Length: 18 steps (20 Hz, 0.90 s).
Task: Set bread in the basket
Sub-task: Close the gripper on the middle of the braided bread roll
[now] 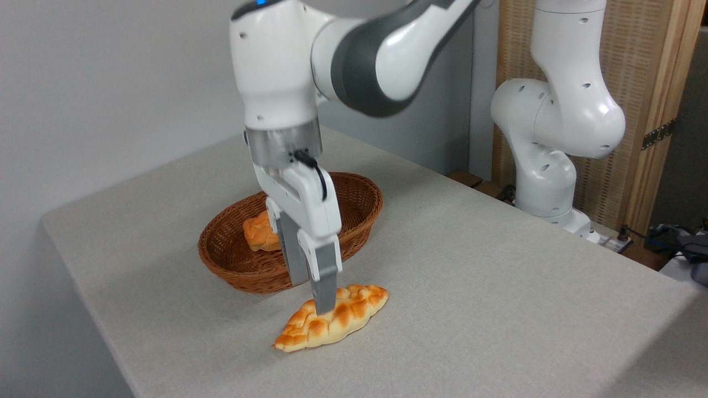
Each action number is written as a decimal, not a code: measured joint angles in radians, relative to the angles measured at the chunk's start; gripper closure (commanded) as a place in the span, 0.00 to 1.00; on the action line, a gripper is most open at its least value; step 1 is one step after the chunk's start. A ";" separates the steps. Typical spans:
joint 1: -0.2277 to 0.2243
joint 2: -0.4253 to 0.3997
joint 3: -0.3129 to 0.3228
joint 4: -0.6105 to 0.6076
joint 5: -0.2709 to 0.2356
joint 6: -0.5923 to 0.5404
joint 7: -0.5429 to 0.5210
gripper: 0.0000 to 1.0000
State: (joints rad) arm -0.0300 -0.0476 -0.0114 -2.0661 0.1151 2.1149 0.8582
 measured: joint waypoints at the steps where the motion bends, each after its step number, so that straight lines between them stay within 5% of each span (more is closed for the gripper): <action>1: 0.000 0.006 0.004 -0.003 0.001 0.005 0.001 0.00; 18: 0.001 0.039 0.007 -0.091 -0.018 0.079 0.001 0.01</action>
State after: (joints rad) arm -0.0288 -0.0087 -0.0043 -2.1574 0.0970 2.1940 0.8596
